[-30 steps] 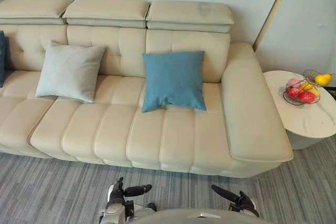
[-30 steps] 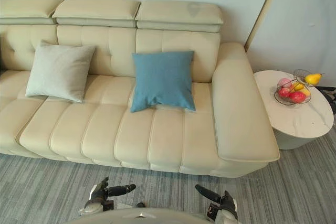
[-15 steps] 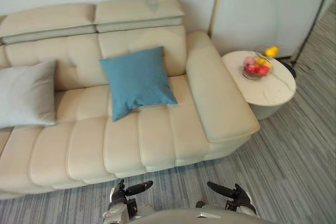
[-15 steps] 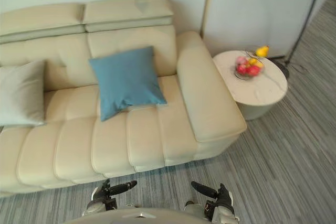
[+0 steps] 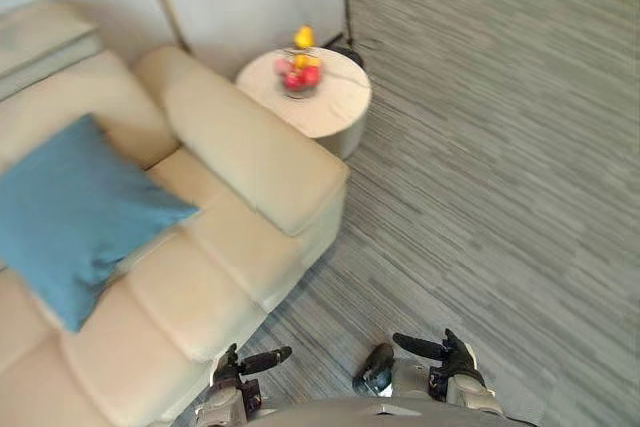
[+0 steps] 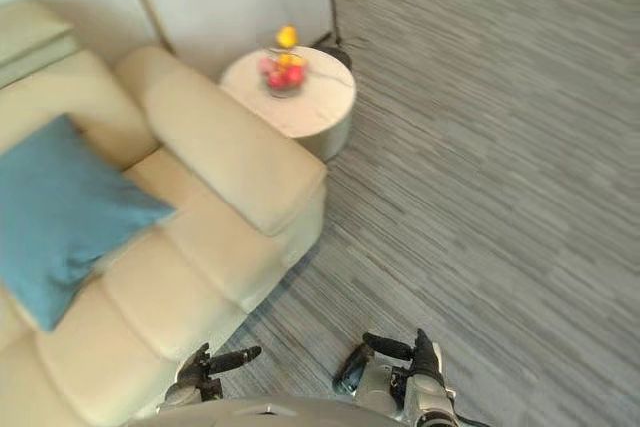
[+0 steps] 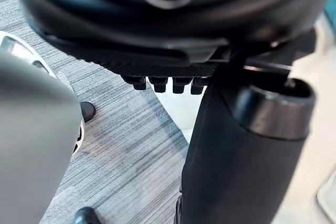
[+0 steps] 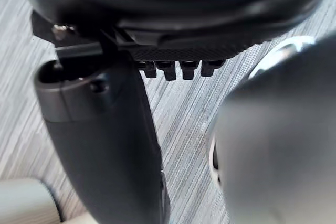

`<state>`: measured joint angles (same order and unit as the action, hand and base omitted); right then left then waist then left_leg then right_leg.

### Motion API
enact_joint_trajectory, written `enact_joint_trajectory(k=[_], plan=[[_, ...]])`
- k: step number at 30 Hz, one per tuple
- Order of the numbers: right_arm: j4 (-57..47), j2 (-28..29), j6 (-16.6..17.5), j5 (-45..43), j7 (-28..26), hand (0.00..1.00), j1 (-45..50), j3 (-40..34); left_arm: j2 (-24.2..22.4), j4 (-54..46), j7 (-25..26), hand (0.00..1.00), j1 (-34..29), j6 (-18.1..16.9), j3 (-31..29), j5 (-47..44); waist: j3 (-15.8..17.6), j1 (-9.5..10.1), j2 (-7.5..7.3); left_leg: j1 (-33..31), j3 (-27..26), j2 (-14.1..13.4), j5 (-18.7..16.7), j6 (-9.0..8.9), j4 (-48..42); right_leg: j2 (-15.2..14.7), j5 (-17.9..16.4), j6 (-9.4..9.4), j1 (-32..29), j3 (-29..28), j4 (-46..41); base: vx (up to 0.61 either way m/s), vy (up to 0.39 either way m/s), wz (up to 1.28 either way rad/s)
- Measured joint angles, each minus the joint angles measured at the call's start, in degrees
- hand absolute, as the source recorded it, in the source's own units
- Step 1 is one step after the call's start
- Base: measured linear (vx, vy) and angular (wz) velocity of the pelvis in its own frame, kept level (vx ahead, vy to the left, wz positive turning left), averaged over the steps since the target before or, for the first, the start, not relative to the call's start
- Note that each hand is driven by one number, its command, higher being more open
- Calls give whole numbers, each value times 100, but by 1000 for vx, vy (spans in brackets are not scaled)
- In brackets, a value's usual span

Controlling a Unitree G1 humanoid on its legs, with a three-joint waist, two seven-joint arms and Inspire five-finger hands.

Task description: Pick up cushions and gather them together orderly.

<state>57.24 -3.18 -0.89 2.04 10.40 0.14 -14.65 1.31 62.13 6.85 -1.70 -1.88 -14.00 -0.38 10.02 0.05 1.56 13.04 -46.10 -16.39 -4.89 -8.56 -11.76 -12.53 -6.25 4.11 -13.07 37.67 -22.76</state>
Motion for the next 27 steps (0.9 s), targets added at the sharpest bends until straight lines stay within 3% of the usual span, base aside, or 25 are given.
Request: enact_joint_trajectory(k=[1, 2, 3, 4, 6, 8, 10, 12, 14, 16, 17, 18, 19, 22, 25, 27], plan=[[7, -10, -2, 7, 3, 100, -7, 2, 7, 11, 0, 100, 9, 7, 27, 0, 7, -22, 12, -40, 78, -100, 4, 7, -240, 36, -37, 14, 28, -28, 2, 182, -329, -45], [51, -20, 7, 3, 16, 100, -4, 8, 11, -1, -2, 100, 15, 6, 32, -1, 32, -44, 31, -266, 390, -506, 93, 156, -1244, 193, -130, 47, 192, -161, 81, 172, -349, -50], [126, -5, 17, 4, 23, 100, -19, 43, 25, -17, 11, 100, 20, -24, 26, -4, 66, -25, 37, -446, 691, -730, 15, 376, -1931, 323, -155, 39, 332, -292, 207, 169, -317, -79], [210, -38, 18, 5, 25, 100, -70, 70, 25, -32, 14, 100, 15, -62, 7, -21, 110, 6, 73, -717, 1162, -783, -353, 401, -2694, 483, -187, 86, 492, -493, 349, 179, -211, -92], [341, -63, 21, -37, 40, 100, -84, 5, -8, -171, 20, 100, -8, -60, 20, -50, 159, 14, 147, -1287, 2082, -360, -901, 296, -3166, 762, -181, 77, 877, -919, 681, 154, -89, -95], [419, -70, 15, -60, 41, 100, -94, -13, -12, -239, 18, 100, -33, -73, 25, -140, 168, 42, 137, -1597, 2338, -97, -980, 306, -2860, 882, -182, 74, 1050, -1145, 830, 106, -22, -88], [417, -42, 3, -59, 59, 100, -55, -122, -43, -354, 16, 100, -2, -87, -18, -173, 182, 135, 124, -2015, 2684, 168, -976, 308, -2199, 996, -187, 64, 1150, -1453, 909, 110, -3, -101], [377, -12, -25, -60, 115, 100, -19, -220, -109, -475, 20, 100, 5, -135, -102, -189, 226, 257, 77, -2345, 3500, 617, -887, 301, -1261, 1060, -238, -4, 1223, -1898, 925, 169, 39, -107], [351, -3, -25, -58, 145, 100, 9, -215, -133, -514, 23, 100, 9, -144, -109, -190, 227, 283, 62, -2427, 3931, 825, -761, 298, -860, 1079, -284, -73, 1252, -2132, 914, 203, 90, -80], [325, 19, -25, -59, 159, 100, 59, -215, -208, -513, 29, 100, 7, -144, -293, -250, 218, 295, 72, -2395, 4393, 987, -566, 431, -525, 1140, -389, -281, 1301, -2546, 823, 248, 140, -97], [312, 28, -23, -59, 158, 100, 70, -216, -235, -502, 41, 100, -7, -140, -337, -271, 194, 301, 96, -2360, 4415, 971, -520, 468, -513, 1182, -456, -330, 1296, -2695, 765, 326, 205, -127], [304, 57, -23, -58, 157, 100, 78, -216, -275, -463, 41, 100, -32, -131, -360, -364, 147, 308, 143, -2250, 4357, 918, -95, 486, -559, 1239, -619, -460, 1275, -2971, 565, 399, 280, -114], [309, 144, -25, -53, 157, 100, 78, -214, -253, -452, 35, 100, -29, -125, -461, -366, 93, 322, 89, -2212, 4138, 901, -35, 493, -736, 1184, -776, -544, 1222, -3191, 349, 327, 248, -114], [206, 336, -13, 10, 112, 100, 216, -223, -97, -426, 39, 100, -51, -118, -482, -358, -118, 334, -230, -2088, 3572, 982, -335, 643, -851, 901, -930, -741, 1093, -3345, 162, 329, 214, -79], [227, 363, -28, 13, 99, 100, 174, -216, -23, -270, 77, 100, -13, -108, -418, -362, -150, 450, -300, -1602, 2962, 993, -403, 744, -603, 537, -892, -818, 917, -2657, -284, 208, 127, -94], [285, 407, -12, 17, 92, 100, 13, -89, 150, -215, 80, 100, -1, -116, 34, -355, -128, 441, -312, -1181, 2613, 1020, -405, 742, -340, -36, -779, -690, 951, -1085, -232, 130, 46, -100]])
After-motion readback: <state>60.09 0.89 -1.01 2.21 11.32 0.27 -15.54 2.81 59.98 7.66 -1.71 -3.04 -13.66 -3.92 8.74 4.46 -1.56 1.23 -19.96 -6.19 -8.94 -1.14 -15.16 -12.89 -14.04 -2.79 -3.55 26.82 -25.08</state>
